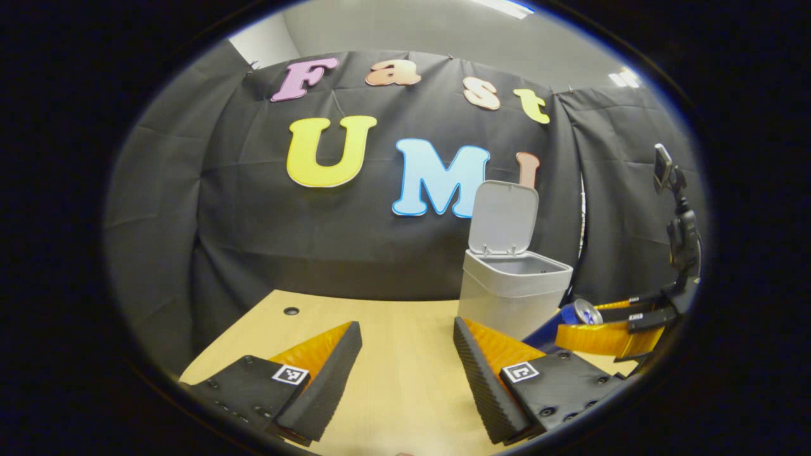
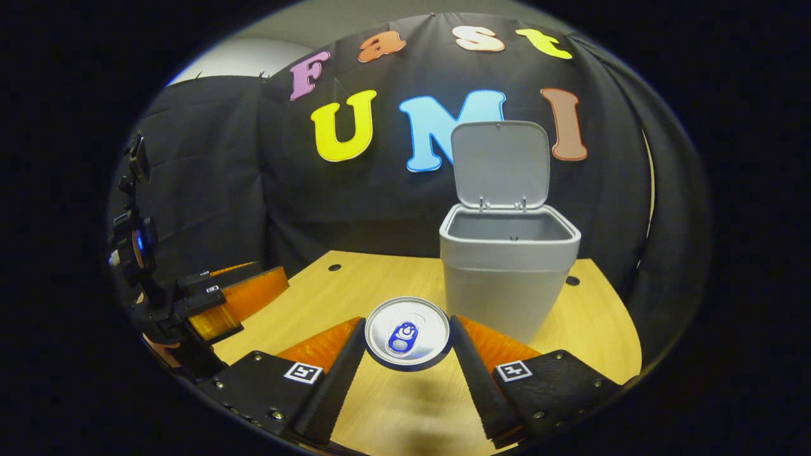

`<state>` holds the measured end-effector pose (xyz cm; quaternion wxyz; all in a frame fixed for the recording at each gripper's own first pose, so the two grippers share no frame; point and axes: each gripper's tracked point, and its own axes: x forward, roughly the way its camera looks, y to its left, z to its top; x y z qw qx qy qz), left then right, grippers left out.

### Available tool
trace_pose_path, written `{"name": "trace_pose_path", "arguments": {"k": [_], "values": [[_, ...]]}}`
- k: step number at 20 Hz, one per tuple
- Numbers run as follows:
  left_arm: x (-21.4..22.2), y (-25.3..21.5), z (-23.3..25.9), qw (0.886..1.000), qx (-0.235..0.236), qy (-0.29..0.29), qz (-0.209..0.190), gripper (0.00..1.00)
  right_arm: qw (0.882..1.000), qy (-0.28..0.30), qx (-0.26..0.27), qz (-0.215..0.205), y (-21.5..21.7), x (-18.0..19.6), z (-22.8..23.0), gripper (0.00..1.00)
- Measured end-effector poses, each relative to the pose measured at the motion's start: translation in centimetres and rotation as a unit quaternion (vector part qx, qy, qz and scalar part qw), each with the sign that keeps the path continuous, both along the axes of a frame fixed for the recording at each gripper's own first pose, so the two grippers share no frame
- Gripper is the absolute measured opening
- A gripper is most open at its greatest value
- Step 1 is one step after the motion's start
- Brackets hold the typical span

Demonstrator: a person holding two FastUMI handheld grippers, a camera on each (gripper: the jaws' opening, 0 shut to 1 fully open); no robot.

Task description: Press the lid of the desktop garbage bin to open it, pick up the crumpled paper on the desktop and throw it into the bin, then pick up the pop can on the desktop and drop it into the bin, and finally close the garbage bin lid.

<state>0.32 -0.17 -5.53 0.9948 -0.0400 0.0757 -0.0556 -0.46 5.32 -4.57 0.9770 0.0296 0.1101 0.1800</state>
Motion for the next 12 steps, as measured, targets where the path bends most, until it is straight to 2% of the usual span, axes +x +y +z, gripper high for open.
{"name": "trace_pose_path", "arguments": {"k": [3, 7, 10, 12], "values": [[0.0, 0.1, 0.5, 1.000, 0.004, -0.005, 0.005, 0.96, 0.999, -0.051, -0.004, -0.007, -0.6, 1.8, 3.6, 0.84], [0.0, 0.3, 0.7, 1.000, 0.000, -0.009, 0.015, 0.95, 0.992, -0.121, 0.017, -0.012, -0.8, 4.0, 8.9, 0.84], [0.0, 0.3, 1.0, 1.000, -0.001, -0.013, 0.021, 0.95, 0.987, -0.155, 0.012, -0.035, -1.9, 6.2, 11.0, 0.84], [0.2, 0.3, 1.0, 1.000, -0.003, -0.015, 0.025, 0.96, 0.986, -0.157, 0.006, -0.059, -3.0, 8.3, 10.9, 0.84]]}}
